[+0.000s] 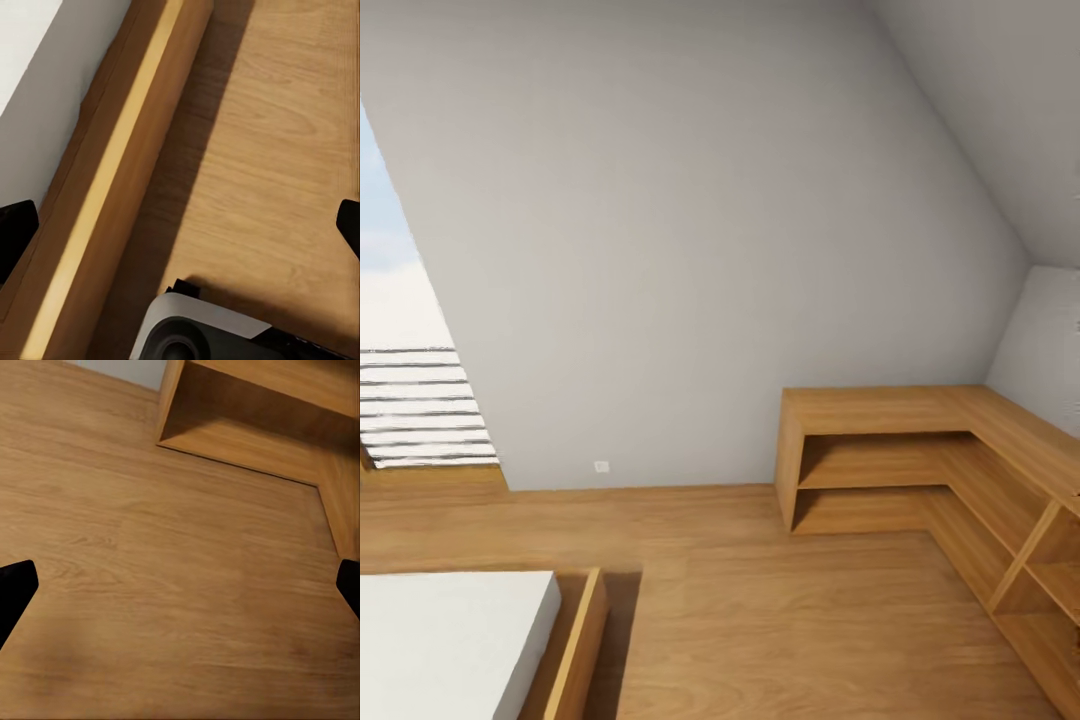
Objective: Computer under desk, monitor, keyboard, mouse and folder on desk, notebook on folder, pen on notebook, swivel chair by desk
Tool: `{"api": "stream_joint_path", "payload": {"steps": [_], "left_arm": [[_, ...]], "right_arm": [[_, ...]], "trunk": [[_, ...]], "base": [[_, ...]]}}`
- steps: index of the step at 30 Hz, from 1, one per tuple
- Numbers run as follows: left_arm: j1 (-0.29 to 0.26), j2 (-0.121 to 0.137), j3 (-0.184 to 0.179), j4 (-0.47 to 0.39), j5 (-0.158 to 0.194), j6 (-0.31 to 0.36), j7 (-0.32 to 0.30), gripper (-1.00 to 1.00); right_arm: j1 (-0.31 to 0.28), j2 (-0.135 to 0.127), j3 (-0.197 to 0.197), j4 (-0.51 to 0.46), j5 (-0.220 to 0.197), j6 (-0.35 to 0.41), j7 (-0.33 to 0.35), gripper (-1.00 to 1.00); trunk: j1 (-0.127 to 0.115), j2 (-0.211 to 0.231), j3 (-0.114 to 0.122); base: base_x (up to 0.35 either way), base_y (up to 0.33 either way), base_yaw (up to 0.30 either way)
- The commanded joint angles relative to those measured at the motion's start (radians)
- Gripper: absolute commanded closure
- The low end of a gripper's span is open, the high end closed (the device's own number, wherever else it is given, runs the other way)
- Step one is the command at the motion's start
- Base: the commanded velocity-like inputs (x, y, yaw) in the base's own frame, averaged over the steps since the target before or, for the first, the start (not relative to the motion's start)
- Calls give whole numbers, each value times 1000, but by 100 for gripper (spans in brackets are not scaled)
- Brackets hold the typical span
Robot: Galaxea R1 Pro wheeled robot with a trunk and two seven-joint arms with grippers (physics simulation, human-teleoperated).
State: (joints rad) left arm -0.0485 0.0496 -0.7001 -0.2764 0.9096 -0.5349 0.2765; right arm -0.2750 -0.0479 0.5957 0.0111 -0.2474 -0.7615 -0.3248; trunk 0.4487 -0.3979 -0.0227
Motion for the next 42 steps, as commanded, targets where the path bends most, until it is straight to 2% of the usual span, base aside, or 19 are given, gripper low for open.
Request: {"api": "stream_joint_path", "payload": {"steps": [1, 30, 42], "left_arm": [[-1, 1, -9, -2, 3, -2, 9, -100], [-1, 1, -8, -1, 5, -1, 9, -100], [-1, 1, -7, -1, 5, -1, 9, -100]], "right_arm": [[-1, 0, 9, 1, -6, -2, -3, -100], [-1, -2, 9, 1, -5, -2, 1, -100], [-1, -6, 7, 3, -4, -2, 94, -100]], "trunk": [[1, -2, -1], [1, -2, 26], [1, -2, 38]], "base": [[325, 0, -211], [304, 0, -214], [187, 0, -214]]}}
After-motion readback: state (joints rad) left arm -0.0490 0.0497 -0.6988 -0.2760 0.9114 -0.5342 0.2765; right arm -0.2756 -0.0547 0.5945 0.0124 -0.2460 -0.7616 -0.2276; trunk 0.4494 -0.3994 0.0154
